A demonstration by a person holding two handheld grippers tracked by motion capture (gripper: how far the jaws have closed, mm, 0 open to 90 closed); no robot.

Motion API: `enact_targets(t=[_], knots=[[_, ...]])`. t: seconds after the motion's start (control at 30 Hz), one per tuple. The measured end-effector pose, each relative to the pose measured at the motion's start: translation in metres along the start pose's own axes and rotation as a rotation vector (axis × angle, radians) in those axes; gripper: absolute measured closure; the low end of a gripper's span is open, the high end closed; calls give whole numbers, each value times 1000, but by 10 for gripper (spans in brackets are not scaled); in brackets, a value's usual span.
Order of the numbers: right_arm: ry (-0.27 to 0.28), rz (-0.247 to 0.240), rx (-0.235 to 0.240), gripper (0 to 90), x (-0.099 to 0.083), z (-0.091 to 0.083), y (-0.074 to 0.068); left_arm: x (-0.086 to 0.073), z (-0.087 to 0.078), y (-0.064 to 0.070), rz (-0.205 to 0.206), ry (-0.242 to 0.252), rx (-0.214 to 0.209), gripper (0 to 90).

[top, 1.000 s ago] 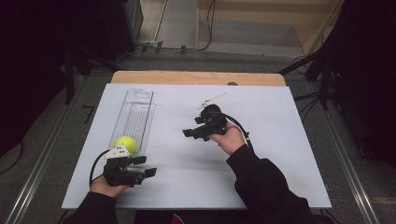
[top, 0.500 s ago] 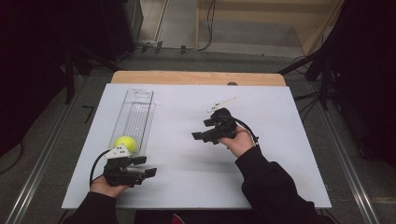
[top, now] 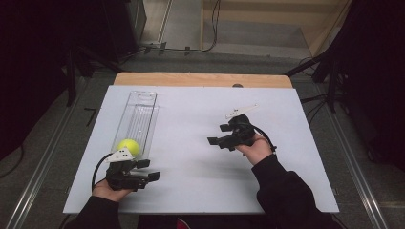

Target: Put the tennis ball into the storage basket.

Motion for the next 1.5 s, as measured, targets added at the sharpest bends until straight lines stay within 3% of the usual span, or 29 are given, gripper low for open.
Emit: enact_targets(t=[0.67, 1.5], knots=[[33, 50, -49, 195, -39, -35, 14, 0, 1, -1, -3, 1, -1, 292], [40, 93, -86, 195, -83, -64, 16, 0, 1, 0, -1, -2, 2, 292]])
Point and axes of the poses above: each handheld gripper's, and its own axes: z roughly forward along the jaws, x roughly out of its top, y roughly to its right, the point moved 2 cm from there along z, roughly forward along the jaws, and after that the axes turned 4 degrees about -z, right-handed, at the moved point
